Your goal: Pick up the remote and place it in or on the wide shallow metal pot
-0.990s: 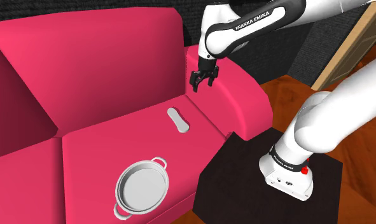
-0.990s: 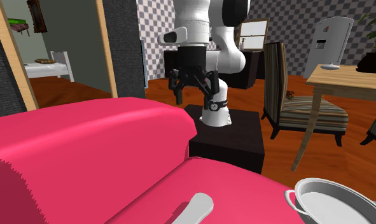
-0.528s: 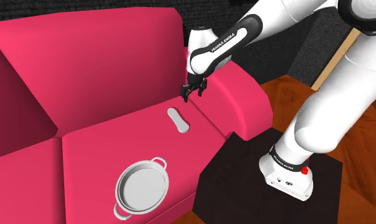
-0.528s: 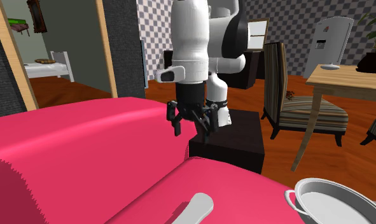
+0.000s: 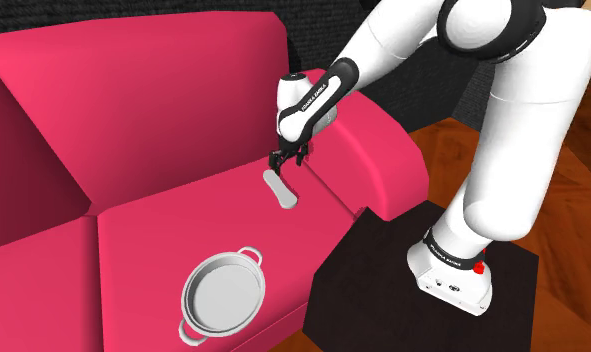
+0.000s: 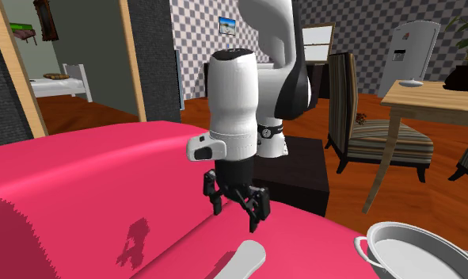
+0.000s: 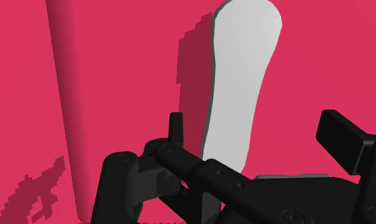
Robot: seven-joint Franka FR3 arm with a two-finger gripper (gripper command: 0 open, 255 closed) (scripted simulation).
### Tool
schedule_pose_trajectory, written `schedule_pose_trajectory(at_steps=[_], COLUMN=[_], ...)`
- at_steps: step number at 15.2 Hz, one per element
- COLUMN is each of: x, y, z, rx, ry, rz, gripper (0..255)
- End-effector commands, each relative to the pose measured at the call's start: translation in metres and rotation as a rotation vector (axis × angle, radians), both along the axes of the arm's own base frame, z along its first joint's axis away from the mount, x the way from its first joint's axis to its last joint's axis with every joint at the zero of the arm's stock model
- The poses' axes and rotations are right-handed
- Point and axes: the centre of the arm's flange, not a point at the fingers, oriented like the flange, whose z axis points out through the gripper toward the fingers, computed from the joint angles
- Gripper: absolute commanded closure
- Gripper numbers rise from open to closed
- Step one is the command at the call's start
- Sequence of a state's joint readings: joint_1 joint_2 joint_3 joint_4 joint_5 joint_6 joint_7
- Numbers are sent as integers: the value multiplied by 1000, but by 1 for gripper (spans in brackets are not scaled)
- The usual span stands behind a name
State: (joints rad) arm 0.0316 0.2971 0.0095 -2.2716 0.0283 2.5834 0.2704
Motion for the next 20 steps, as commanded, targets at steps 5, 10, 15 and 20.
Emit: schedule_pose_trajectory(at_steps=[5, 10, 15, 20], x=[39, 43, 43, 43], y=[6, 7, 7, 7], z=[-69, -97, -116, -116], rx=[-5, -5, -5, -5], ry=[7, 7, 7, 7], rz=[-5, -6, -6, -6], gripper=[0, 0, 0, 0])
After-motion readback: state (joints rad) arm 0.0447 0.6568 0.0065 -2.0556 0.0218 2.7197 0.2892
